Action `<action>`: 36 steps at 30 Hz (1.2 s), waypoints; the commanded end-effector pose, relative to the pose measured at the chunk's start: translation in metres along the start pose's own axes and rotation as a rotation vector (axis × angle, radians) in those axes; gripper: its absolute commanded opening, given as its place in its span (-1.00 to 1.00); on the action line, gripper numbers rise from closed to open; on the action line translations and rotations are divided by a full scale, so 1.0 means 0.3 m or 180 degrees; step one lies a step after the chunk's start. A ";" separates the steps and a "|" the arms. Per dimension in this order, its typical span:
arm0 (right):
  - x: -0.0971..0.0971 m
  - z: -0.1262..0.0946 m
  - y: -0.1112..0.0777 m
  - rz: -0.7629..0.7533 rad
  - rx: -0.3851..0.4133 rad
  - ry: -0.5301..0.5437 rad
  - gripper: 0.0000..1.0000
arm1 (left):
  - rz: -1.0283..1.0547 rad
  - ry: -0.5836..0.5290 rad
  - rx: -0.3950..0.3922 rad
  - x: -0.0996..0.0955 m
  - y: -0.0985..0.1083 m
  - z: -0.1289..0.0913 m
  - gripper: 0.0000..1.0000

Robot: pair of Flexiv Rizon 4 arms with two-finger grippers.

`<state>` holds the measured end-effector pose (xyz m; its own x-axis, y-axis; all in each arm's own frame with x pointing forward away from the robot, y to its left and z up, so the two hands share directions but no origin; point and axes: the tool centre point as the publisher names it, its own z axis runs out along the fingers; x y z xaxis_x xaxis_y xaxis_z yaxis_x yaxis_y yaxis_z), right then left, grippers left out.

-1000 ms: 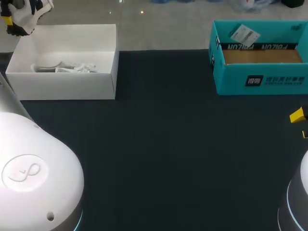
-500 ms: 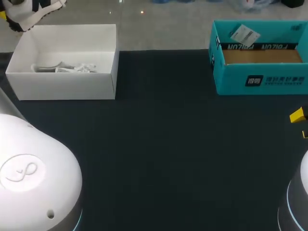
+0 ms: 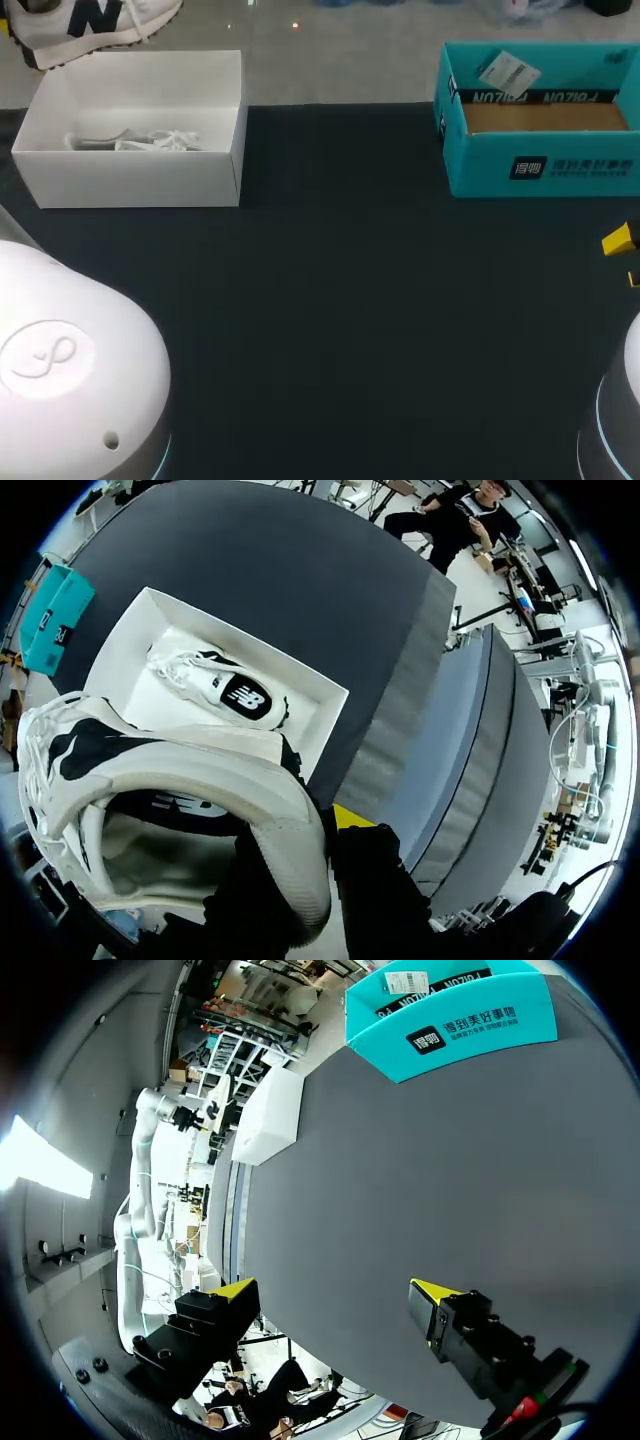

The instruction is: Take the shoe out of the shoebox, open the shoe tongue, remove and reinsert the insole, then place the shoe into the shoebox

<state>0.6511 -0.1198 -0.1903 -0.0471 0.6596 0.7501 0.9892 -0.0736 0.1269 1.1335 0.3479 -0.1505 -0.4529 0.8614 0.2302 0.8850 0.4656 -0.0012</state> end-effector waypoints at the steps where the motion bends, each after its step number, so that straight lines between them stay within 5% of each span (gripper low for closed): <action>1: 0.001 0.001 -0.005 0.0001 -0.0008 -0.0008 1.00 | 0.1891 0.0255 -0.1267 0.013 -0.042 0.007 -1.00; 27: 0.001 0.001 -0.005 0.0001 -0.0008 -0.0008 1.00 | 0.1198 0.0119 -0.1301 -0.004 -0.022 -0.006 -1.00; 36: 0.001 0.001 -0.005 0.0001 -0.0008 -0.0008 1.00 | 0.1250 0.0093 -0.1303 -0.063 -0.002 0.068 -1.00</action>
<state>0.6511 -0.1198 -0.1903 -0.0471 0.6596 0.7501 0.9892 -0.0736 0.1269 1.1371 0.3375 -0.1629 -0.0807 0.9469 0.3114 0.9775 0.0140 0.2106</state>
